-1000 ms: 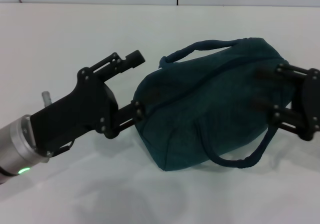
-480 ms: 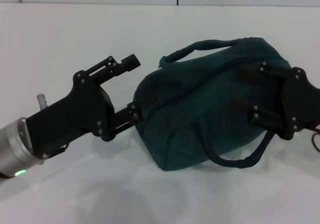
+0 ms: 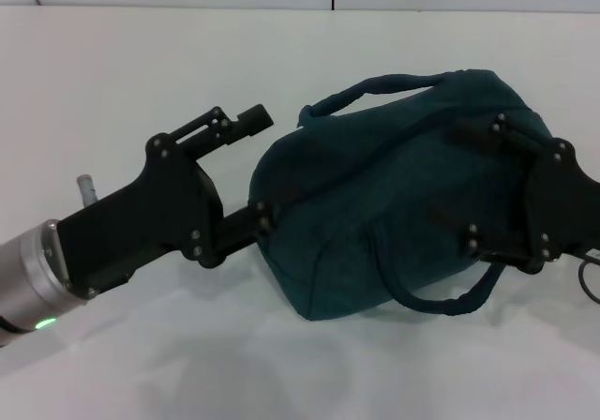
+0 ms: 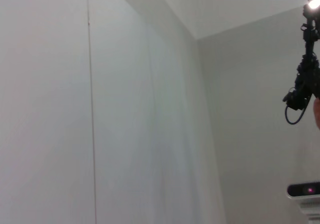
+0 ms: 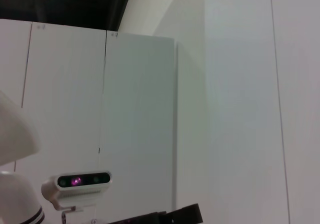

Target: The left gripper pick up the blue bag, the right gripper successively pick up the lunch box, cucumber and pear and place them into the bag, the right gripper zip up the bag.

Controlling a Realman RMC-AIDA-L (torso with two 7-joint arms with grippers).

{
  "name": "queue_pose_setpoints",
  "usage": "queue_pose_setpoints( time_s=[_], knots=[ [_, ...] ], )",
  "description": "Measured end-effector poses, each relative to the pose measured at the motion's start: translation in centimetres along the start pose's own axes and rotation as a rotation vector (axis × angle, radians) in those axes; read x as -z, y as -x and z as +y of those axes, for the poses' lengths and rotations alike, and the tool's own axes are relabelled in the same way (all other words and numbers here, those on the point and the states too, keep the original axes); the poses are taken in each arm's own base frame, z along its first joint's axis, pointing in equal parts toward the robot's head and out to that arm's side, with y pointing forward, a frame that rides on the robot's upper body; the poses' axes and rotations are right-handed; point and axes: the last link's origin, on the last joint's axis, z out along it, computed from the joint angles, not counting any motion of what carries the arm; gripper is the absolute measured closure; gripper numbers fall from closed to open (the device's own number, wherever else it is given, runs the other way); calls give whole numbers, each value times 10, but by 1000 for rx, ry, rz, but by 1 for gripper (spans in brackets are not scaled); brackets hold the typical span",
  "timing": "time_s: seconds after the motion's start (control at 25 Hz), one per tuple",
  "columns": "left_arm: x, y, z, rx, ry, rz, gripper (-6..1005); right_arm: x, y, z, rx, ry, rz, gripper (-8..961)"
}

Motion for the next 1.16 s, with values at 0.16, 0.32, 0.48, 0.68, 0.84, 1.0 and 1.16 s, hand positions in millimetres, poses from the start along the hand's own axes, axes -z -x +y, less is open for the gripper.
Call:
queue_pose_setpoints(
  time_s=[0.16,0.32,0.48,0.68,0.84,1.0,1.16],
  knots=[
    [-1,0,0,-4,9,-5,347,1,1,2,-2,8,-10,148],
    [-1,1,2,-21,15,-6,347,1,3,5,-3,20,-23,72],
    [0,2,3,-28,13,-8,347,4,4,6,-3,28,-25,67],
    [-1,3,4,-32,9,-13,347,6,3,8,4,19,-28,67],
    [-1,4,4,-31,9,-11,347,6,3,9,14,20,-31,67],
    [-2,4,5,-26,9,-5,347,7,2,10,12,19,-31,67],
    [-2,4,6,-25,9,-4,347,7,2,10,12,17,-31,67]
  ],
)
